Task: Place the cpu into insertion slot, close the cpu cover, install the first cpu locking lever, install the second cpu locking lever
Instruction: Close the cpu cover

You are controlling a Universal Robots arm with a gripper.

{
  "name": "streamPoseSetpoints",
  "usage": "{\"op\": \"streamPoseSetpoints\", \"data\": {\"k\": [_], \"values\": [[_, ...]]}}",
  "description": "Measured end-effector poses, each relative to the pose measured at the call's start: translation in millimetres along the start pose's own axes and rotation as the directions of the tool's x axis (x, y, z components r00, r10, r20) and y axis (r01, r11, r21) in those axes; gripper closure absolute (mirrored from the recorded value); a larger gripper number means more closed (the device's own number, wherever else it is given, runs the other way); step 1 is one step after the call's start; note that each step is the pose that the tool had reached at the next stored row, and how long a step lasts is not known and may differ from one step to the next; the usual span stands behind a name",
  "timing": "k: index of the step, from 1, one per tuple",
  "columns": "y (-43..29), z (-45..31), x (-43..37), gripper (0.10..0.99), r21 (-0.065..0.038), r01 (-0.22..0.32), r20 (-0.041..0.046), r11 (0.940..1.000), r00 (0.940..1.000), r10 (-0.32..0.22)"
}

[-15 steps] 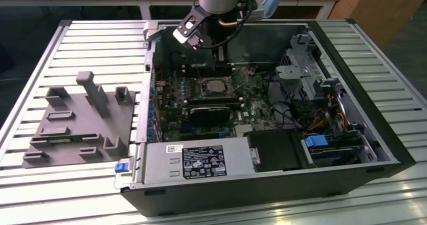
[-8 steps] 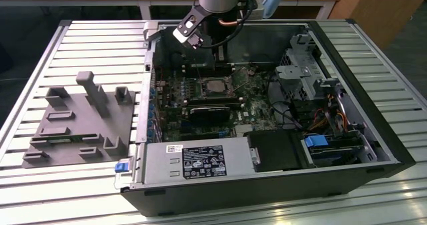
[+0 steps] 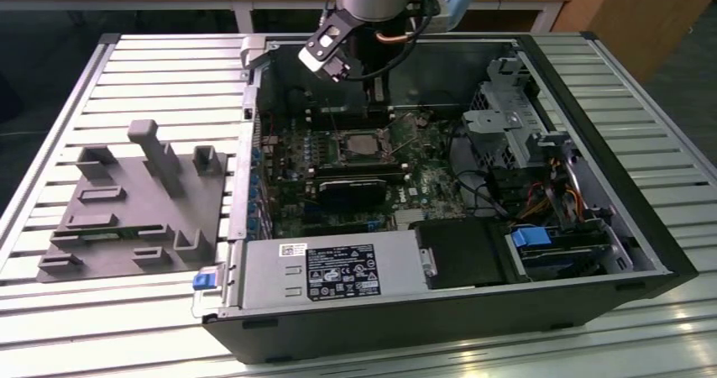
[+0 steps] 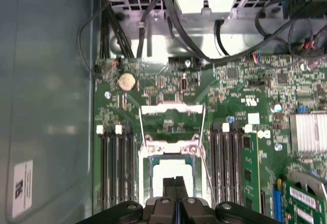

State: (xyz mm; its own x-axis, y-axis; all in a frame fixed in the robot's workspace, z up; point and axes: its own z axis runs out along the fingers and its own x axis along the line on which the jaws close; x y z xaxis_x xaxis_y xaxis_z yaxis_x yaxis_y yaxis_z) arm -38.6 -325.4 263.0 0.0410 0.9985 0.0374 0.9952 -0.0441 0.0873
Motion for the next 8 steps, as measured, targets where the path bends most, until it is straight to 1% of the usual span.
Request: {"op": "streamPoseSetpoints", "data": {"k": [3,8], "values": [[7.2,0.6,0.3,0.984,0.000,0.000,0.0001,1.0000,1.0000,0.000],[23.5,2.1,1.0,0.984,0.000,0.000,0.0000,1.0000,1.0000,0.000]]}}
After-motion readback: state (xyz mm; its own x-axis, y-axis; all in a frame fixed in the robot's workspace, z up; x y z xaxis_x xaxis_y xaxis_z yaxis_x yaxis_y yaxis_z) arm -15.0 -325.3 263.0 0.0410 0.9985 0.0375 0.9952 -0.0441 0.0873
